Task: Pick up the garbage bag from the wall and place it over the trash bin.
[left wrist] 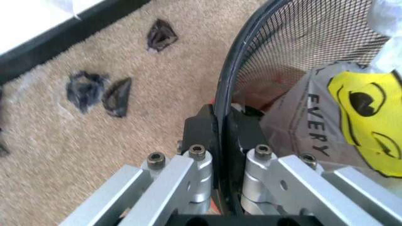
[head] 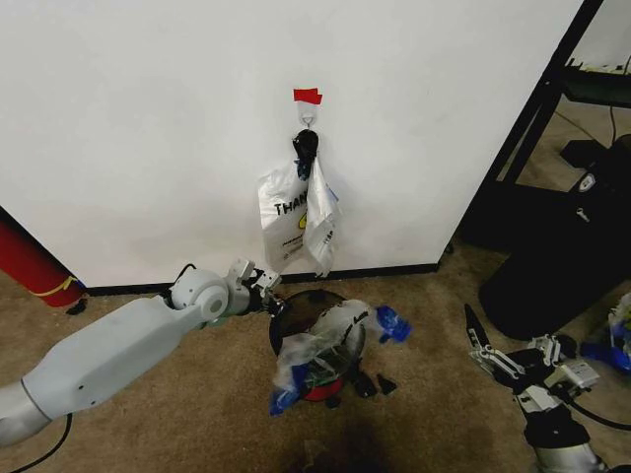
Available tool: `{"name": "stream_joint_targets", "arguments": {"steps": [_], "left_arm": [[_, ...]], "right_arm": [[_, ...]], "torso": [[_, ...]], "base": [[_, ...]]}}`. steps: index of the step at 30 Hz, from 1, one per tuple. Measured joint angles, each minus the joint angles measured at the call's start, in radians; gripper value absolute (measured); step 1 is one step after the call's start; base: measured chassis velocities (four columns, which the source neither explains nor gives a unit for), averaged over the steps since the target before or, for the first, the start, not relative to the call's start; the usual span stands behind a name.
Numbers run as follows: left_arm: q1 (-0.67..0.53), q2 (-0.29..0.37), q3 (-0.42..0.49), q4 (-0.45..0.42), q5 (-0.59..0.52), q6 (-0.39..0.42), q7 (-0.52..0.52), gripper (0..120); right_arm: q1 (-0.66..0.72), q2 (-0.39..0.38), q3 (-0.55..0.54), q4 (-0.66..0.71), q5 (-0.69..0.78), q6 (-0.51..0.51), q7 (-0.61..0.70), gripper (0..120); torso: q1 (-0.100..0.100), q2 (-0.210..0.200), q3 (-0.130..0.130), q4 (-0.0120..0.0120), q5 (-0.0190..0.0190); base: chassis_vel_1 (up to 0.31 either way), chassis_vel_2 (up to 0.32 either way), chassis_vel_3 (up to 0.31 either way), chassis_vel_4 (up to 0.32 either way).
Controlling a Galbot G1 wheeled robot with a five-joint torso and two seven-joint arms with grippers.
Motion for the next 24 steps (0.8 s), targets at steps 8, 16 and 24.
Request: {"name": "stream_joint_targets", "arguments": {"steps": [8,16,24], "left_arm": [[0.149,0.038,-0.136,-0.167,-0.145,-0.016,-0.262,2],[0.37,0.029,-0.366,-0.267,-0.281,-0.082,-0.506,2],[0.557,-0.021,-0.531,-0.352,-0.368,-0.15,-0.659,2]], "right_arm": [[0.015,-0.003,-0.007,-0.006,-0.003,-0.015,0.015,100],[0.04,-0.015,-0.036,-0.012,-0.029,-0.063,0.082,100],[0.068,-0.031,-0.059,-0.008,-0.048,-0.121,0.154,100]], "torso": [[0.0,0.0,0.0,0.0001,0.0005],[0.0,0.0,0.0,0.0002,0.0002],[0.0,0.0,0.0,0.0001,0.0002]], "base": [[0.0,0.0,0.0,0.0],[0.0,0.0,0.0,0.0],[0.0,0.0,0.0,0.0]]}}
